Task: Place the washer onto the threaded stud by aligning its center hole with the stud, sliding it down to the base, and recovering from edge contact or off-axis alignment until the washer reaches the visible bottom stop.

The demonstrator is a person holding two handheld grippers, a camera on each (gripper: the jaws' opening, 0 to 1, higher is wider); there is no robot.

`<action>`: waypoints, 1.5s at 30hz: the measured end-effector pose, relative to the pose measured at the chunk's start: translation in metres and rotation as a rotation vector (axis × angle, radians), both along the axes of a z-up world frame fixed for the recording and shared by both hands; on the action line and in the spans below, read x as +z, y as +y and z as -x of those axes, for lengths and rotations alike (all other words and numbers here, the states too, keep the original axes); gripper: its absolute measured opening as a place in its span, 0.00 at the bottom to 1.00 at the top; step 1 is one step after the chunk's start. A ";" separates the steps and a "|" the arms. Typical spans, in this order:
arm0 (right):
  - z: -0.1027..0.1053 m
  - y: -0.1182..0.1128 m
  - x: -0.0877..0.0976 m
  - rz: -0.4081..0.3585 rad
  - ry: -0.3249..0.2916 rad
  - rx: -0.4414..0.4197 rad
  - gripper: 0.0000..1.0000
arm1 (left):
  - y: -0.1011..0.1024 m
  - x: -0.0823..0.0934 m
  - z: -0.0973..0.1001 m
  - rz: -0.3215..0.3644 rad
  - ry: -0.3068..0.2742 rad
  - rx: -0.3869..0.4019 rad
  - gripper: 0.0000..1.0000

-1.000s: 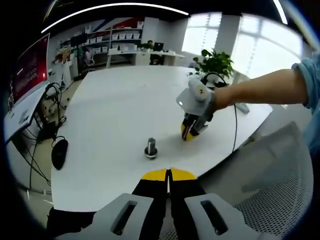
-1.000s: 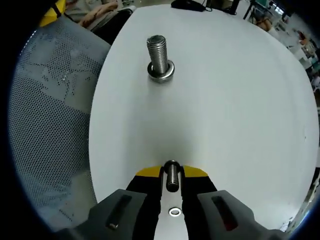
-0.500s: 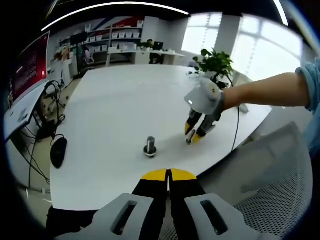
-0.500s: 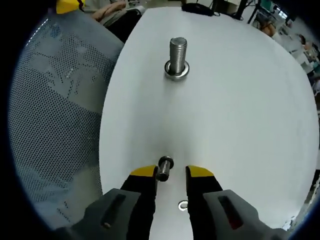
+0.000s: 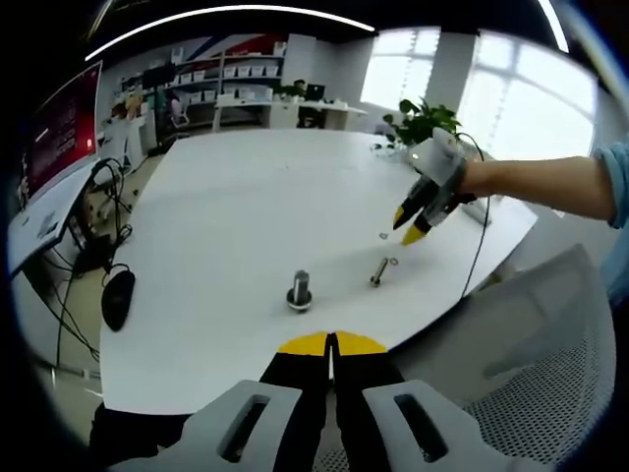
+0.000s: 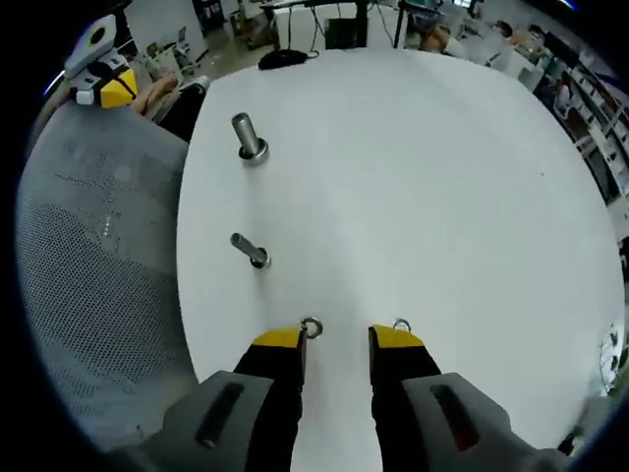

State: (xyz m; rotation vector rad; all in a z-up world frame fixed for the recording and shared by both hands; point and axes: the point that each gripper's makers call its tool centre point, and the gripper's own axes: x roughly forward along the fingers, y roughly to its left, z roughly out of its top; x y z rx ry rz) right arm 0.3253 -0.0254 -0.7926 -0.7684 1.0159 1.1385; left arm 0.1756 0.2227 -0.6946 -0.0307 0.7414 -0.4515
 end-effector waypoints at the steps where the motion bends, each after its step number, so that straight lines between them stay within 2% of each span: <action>1: 0.002 -0.003 -0.001 -0.003 0.003 -0.001 0.27 | 0.001 0.000 0.000 0.002 0.001 0.005 0.00; 5: 0.006 -0.016 -0.009 0.002 -0.005 0.015 0.27 | 0.005 0.003 -0.004 0.003 -0.022 0.030 0.00; 8: 0.005 -0.016 -0.016 -0.014 0.003 0.004 0.26 | 0.009 0.007 -0.007 -0.001 -0.047 0.041 0.00; 11: 0.014 -0.012 -0.024 -0.021 0.023 0.003 0.26 | 0.010 0.005 -0.007 -0.007 -0.040 0.046 0.00; 17: 0.027 0.005 -0.036 0.012 0.040 0.101 0.25 | 0.013 0.001 -0.006 -0.007 -0.016 0.062 0.00; 22: 0.026 0.020 -0.044 0.038 0.057 0.127 0.25 | 0.013 0.000 -0.004 -0.007 -0.004 0.072 0.00; 27: 0.022 0.020 -0.050 0.105 0.039 0.159 0.24 | 0.015 -0.001 -0.005 -0.007 0.005 0.082 0.00; 28: 0.018 0.018 -0.051 0.133 0.012 0.195 0.22 | 0.014 -0.001 -0.005 -0.007 0.004 0.081 0.00; 29: 0.020 0.018 -0.052 0.153 -0.016 0.289 0.21 | 0.014 -0.002 -0.005 -0.010 0.004 0.077 0.00; 30: 0.022 0.018 -0.051 0.163 -0.016 0.299 0.21 | 0.014 -0.002 -0.005 -0.013 0.004 0.075 0.00; 33: 0.020 0.020 -0.051 0.161 0.016 0.213 0.21 | 0.014 0.000 -0.006 -0.003 -0.002 0.081 0.00; 41: 0.021 0.019 -0.051 0.180 0.013 0.219 0.20 | 0.014 0.000 -0.006 -0.004 -0.004 0.076 0.00; 45: 0.021 0.020 -0.052 0.200 -0.005 0.244 0.15 | 0.014 0.000 -0.006 -0.003 -0.007 0.078 0.00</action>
